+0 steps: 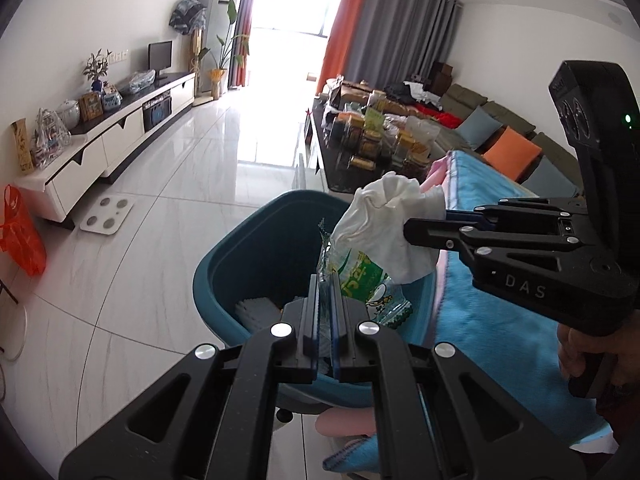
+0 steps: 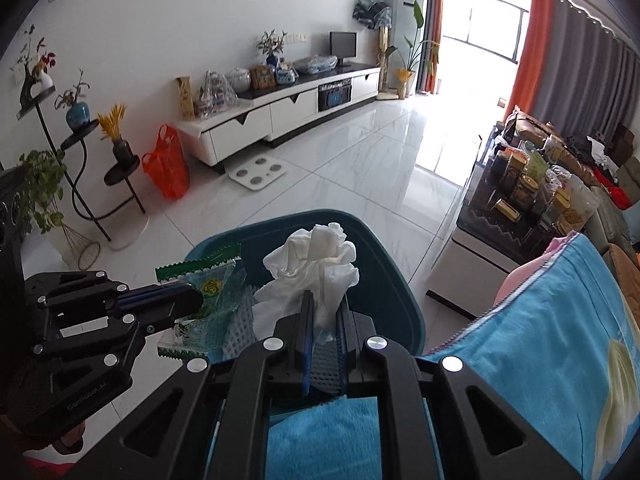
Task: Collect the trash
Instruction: 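Carry the green wrapper and tissue to the teal bin and open both tools, then bring both tools back over the table toward the orange peel and paper cup, then grasp the orange peel with the left tool while the right tool grasps the white paper cup, then carry the orange peel and paper cup to the teal bin and open both tools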
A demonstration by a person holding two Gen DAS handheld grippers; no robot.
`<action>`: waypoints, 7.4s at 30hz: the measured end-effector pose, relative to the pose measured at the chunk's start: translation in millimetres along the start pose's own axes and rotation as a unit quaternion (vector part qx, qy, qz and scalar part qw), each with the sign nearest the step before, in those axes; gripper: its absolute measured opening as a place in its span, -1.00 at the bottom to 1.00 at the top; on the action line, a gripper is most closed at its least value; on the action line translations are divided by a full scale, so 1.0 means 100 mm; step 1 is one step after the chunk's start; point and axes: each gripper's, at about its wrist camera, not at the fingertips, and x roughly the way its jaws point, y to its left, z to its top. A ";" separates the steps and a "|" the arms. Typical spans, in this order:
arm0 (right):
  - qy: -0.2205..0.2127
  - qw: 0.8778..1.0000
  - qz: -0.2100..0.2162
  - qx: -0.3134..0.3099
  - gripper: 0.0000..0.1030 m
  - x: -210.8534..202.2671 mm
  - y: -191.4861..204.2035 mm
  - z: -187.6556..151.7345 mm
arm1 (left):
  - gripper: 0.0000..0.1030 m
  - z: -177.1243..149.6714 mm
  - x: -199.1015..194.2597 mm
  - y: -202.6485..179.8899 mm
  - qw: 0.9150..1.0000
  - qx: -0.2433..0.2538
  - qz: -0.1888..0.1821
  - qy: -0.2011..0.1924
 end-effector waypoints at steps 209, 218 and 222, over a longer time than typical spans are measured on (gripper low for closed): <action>-0.251 0.945 -0.108 0.181 -0.63 -2.40 -0.70 -1.38 | -0.77 0.22 -1.08 -1.23 0.985 0.074 -0.125 -0.098; -0.214 0.966 -0.056 0.135 -0.62 -1.90 -0.43 -0.90 | -0.77 0.22 -1.14 -0.59 0.992 0.048 -0.072 -0.095; -0.195 0.973 -0.035 0.115 -0.62 -1.67 -0.36 -0.70 | -0.77 0.20 -1.09 -0.37 0.994 0.043 -0.058 -0.086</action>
